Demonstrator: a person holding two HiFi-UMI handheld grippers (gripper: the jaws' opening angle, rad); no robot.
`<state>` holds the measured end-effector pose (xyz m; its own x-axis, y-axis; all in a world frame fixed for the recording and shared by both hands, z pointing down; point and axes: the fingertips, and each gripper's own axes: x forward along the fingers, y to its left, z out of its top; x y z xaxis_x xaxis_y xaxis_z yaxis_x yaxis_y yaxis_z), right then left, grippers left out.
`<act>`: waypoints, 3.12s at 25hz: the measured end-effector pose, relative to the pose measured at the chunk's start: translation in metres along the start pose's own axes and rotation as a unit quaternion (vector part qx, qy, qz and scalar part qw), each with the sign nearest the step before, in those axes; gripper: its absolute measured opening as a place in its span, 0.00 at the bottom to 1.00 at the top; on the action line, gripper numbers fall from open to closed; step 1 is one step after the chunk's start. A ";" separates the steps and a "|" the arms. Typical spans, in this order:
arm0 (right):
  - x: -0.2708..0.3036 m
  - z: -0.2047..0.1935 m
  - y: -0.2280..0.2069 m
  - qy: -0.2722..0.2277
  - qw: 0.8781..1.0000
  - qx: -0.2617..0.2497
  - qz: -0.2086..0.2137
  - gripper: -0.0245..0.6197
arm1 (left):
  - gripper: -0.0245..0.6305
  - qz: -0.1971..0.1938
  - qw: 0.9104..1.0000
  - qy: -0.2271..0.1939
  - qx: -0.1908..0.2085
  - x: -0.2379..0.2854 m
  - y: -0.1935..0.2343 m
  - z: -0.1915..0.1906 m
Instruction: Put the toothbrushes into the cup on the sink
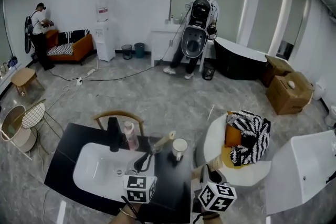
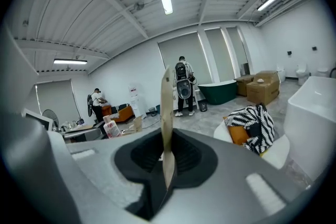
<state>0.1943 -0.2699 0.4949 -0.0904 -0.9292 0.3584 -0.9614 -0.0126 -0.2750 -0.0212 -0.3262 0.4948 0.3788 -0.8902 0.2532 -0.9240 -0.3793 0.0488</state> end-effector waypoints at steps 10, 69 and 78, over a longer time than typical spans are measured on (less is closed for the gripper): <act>-0.003 0.017 0.019 -0.011 0.999 -0.025 0.019 0.11 | 0.05 0.021 1.000 -0.008 -0.015 -0.025 0.007 0.003; 0.168 0.011 0.040 0.007 0.997 -0.013 0.072 0.11 | 0.05 0.103 0.993 0.012 -0.062 -0.026 0.076 -0.026; 0.174 0.002 0.044 0.021 0.996 -0.037 0.080 0.17 | 0.05 0.106 0.993 0.019 -0.052 -0.027 0.078 -0.029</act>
<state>0.1371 -0.4328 0.5437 -0.2541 -0.9007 0.3524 -0.9500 0.1641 -0.2656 -0.1046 -0.3244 0.5195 0.1741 -0.9362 0.3052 -0.9841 -0.1541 0.0886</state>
